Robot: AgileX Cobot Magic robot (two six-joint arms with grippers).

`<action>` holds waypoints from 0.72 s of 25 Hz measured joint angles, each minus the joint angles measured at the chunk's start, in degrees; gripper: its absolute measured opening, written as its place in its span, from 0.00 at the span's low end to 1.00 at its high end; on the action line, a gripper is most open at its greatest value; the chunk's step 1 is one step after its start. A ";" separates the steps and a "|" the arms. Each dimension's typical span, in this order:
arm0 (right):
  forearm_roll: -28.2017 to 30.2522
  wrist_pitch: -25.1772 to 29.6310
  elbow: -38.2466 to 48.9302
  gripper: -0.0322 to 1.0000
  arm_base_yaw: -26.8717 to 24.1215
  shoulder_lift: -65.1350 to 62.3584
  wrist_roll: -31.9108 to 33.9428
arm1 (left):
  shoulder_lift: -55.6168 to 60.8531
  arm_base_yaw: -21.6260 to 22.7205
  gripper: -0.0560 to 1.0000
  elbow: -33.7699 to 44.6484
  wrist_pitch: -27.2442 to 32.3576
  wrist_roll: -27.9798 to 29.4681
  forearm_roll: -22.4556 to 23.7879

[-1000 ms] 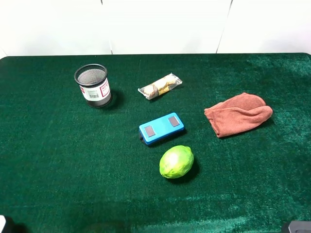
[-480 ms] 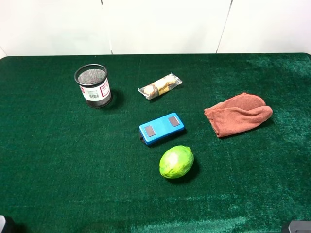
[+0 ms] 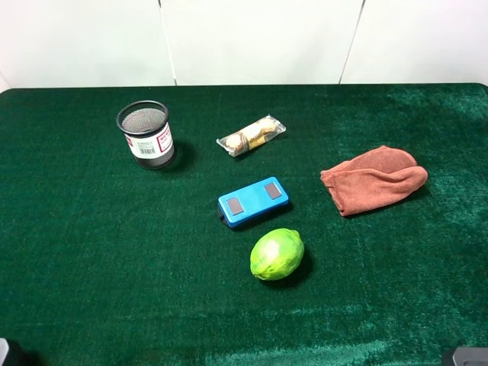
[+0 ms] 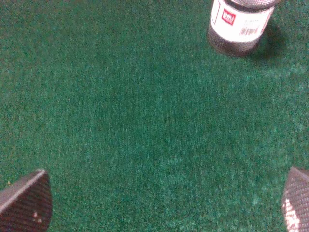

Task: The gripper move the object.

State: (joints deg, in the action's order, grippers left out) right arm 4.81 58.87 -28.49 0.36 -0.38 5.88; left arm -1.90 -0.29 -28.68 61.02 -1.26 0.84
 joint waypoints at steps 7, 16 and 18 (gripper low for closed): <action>0.00 0.00 0.00 0.70 0.00 0.00 0.00 | 2.24 0.08 0.96 0.00 -0.08 -0.64 -0.49; 0.00 0.00 0.00 0.70 0.00 0.00 0.00 | 2.24 0.08 0.96 0.00 -0.08 -0.64 -0.84; 0.00 0.00 0.00 0.70 0.00 0.00 0.00 | 2.24 0.08 0.96 0.00 -0.08 -0.71 -0.84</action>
State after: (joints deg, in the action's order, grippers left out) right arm 4.81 58.87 -28.49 0.36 -0.38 5.88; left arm 0.34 -0.21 -28.68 60.95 -1.97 0.00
